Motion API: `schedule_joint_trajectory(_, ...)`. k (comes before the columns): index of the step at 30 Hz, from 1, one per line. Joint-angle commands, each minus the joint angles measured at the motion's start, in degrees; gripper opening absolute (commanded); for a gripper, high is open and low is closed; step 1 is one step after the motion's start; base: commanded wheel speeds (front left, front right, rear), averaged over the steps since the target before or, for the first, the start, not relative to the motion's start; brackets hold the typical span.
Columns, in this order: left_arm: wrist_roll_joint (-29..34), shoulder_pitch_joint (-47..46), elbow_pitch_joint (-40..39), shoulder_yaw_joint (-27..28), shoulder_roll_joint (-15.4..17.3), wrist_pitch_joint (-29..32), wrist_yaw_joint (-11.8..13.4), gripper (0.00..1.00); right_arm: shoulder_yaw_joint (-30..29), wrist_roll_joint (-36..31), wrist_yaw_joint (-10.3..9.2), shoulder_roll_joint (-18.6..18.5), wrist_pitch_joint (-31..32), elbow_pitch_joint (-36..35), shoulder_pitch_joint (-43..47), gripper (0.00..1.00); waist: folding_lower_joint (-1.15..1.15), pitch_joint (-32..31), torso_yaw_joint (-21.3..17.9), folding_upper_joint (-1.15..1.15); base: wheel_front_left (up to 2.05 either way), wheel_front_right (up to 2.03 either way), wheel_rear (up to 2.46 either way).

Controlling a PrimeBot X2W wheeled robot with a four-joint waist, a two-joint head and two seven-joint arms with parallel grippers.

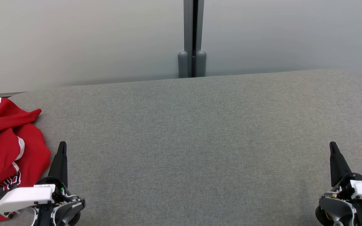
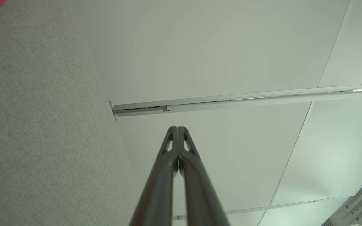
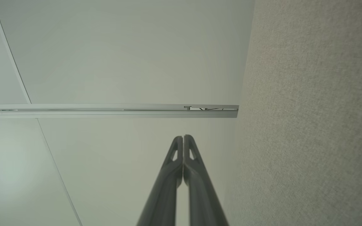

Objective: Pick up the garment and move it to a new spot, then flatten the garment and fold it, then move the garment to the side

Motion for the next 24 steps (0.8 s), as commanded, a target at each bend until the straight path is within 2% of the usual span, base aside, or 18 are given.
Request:
schedule_joint_trajectory(1,0.19,-0.64,0.00,0.06,0.25,0.04,-0.23,0.00,0.08,-0.11,0.00,-0.07,0.30,-0.04,-0.49,0.00,0.00,0.00,0.00,0.00,0.00,0.00,0.00)
schedule_joint_trajectory(24,0.19,-0.64,-0.01,0.06,0.25,0.04,-0.23,0.00,0.08,-0.11,0.00,-0.07,0.30,-0.04,-0.49,0.00,0.00,0.00,0.00,0.00,0.00,0.00,0.00)
